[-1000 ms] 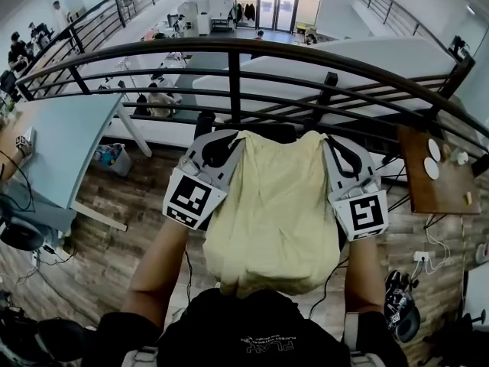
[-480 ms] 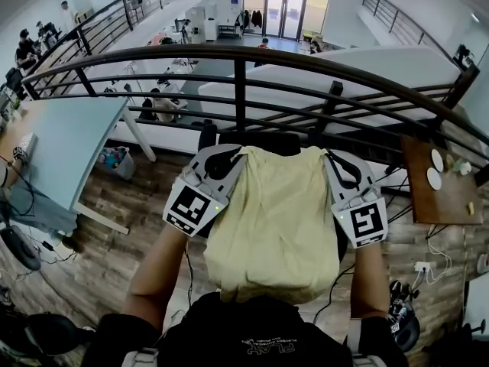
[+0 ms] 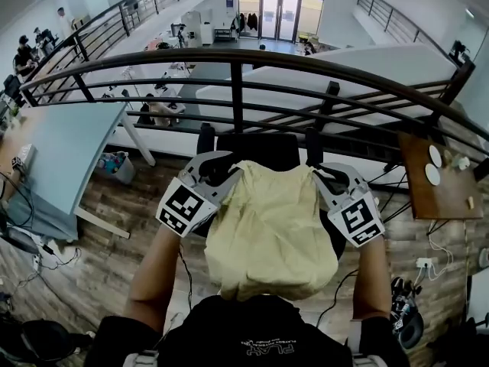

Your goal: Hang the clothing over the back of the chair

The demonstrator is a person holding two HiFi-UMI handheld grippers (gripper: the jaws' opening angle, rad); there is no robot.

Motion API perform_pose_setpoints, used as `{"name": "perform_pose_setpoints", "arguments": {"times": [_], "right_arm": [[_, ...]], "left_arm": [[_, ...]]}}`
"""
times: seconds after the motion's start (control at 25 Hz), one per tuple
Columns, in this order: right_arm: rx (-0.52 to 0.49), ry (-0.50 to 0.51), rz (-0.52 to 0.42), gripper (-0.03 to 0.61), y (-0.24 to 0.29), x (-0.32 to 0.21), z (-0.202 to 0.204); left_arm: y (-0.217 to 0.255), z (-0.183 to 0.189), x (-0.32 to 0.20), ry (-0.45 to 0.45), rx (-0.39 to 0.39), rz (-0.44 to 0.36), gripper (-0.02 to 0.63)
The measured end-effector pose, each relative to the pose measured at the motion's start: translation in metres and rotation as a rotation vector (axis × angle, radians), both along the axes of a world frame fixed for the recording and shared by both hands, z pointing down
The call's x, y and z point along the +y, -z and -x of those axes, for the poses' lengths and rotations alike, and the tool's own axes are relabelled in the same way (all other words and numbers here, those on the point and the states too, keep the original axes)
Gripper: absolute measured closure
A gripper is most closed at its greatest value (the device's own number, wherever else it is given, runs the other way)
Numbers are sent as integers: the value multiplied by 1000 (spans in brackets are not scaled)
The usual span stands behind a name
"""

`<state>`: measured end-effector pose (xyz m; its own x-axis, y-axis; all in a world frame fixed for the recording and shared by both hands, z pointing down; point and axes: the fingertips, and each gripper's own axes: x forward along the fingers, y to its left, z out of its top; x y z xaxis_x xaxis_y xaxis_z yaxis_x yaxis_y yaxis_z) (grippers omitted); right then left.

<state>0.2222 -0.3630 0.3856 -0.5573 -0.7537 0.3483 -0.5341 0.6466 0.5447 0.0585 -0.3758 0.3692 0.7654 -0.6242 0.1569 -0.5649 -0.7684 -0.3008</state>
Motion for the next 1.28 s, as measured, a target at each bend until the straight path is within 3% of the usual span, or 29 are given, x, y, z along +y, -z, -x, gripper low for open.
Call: {"name": "perform_pose_setpoints", "arguments": {"times": [0.28,0.56,0.88,1.0,1.28], "right_arm": [[-35,-3,21,541,4,12,-2],[-69,-41,10,540,13,16,-15],[-104,-39,-57,540,32,20,2],[-140,-34,-79,540,42,19,9],[-241,-34,-139,541,68,11,18]], "left_arm": [[-9,16,11,-9,7,66,482],[-4,13,13,18,5,22,483],[6,1,16,1,-9,-8,489],[13,1,14,45,-11,-41,505],[38,7,7,134,100,-98,565]]}}
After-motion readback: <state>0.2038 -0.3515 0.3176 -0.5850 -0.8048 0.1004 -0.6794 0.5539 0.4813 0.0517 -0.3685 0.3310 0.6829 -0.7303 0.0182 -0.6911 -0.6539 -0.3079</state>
